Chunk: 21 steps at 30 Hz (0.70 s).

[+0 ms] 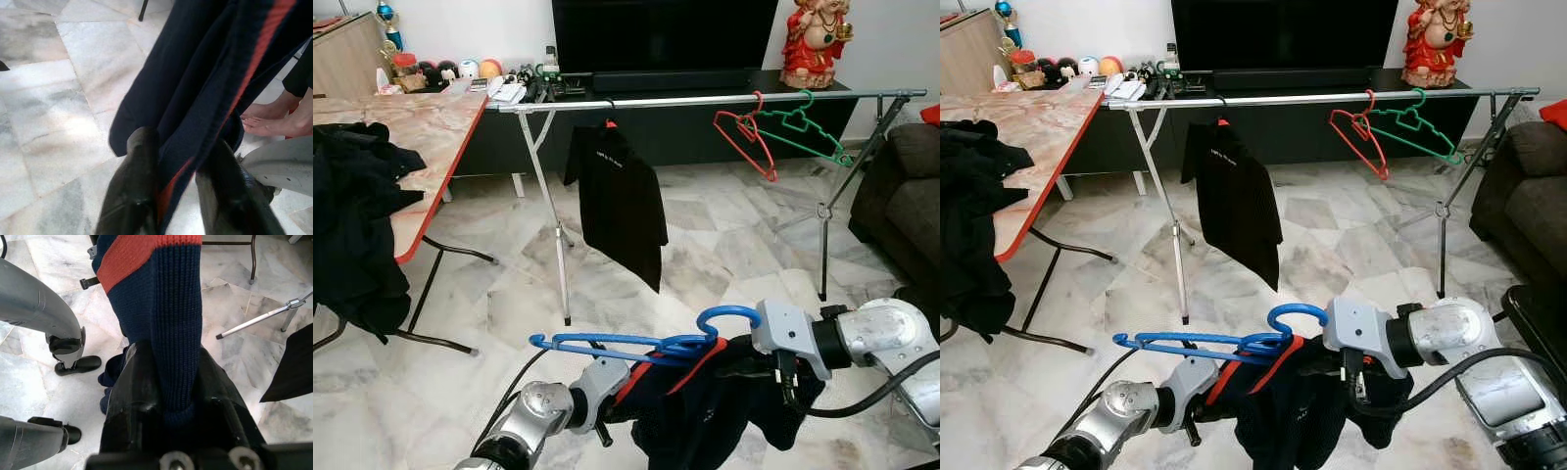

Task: Hang hanger

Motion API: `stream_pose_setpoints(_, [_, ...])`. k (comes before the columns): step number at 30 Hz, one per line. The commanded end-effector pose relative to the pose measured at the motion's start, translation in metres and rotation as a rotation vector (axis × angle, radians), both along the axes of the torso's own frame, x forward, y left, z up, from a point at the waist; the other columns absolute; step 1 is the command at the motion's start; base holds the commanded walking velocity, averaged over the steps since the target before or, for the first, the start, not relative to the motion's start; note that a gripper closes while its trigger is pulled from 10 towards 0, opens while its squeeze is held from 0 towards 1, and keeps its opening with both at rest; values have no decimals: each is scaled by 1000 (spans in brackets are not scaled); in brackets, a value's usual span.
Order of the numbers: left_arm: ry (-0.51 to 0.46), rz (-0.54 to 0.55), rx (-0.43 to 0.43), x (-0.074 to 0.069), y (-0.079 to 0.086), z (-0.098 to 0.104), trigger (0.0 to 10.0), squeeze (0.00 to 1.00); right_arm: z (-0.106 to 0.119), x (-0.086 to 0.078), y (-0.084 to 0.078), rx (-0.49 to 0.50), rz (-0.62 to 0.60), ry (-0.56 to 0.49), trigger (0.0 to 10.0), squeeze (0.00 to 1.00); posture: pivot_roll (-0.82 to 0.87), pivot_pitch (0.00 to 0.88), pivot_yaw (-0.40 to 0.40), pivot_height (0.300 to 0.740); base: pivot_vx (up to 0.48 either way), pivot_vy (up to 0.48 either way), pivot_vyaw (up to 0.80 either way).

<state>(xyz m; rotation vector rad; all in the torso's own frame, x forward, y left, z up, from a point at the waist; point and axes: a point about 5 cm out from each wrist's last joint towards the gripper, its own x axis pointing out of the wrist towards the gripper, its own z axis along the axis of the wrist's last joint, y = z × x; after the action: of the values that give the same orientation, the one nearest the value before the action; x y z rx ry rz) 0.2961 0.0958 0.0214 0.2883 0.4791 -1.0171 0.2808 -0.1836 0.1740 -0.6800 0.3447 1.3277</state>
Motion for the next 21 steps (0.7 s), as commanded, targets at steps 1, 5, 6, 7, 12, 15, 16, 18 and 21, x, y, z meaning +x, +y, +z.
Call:
stream_pose_setpoints(1, [-8, 16, -14, 2, -1, 3, 0, 0, 7, 3, 0, 15, -4, -30, 0, 0, -104, 62, -23, 740, 0, 0, 0])
stream_pose_setpoints(5, [-10, 20, -16, 3, -1, 3, 0, 0, 8, 4, 1, 21, -15, -34, 0, 0, -103, 63, -22, 740, 0, 0, 0])
stream_pose_setpoints(6, [-10, 20, -16, 3, -1, 3, 0, 0, 8, 4, 1, 21, -15, -34, 0, 0, -103, 63, -22, 740, 0, 0, 0])
stream_pose_setpoints(7, [-11, 21, -17, 3, -1, 3, 0, 0, 7, 4, 0, 21, -16, -35, 0, 0, -102, 63, -23, 740, 0, 0, 0])
stream_pose_setpoints(12, [-12, 26, -20, 3, 0, 3, 0, 0, 6, 5, 0, 20, -26, -34, 0, 0, -102, 64, -23, 740, 0, 0, 0])
stream_pose_setpoints(15, [-12, 32, -20, 2, 1, 2, 0, 0, 5, 4, -2, 17, -32, -32, 0, 0, -101, 65, -22, 740, 0, 0, 0])
stream_pose_setpoints(16, [-12, 34, -19, 2, 1, 2, 0, 0, 4, 4, -2, 17, -35, -31, 0, 0, -101, 65, -22, 740, 0, 0, 0])
stream_pose_setpoints(18, [-14, 40, -16, 1, 2, 1, 0, 0, 3, 3, -4, 16, -41, -26, 0, 0, -103, 67, -21, 740, 0, 0, 0])
stream_pose_setpoints(21, [-18, 45, -11, 1, 4, 0, 0, 0, 0, -2, -8, 5, -40, 1, 0, 0, -103, 68, -21, 740, 0, 0, 0])
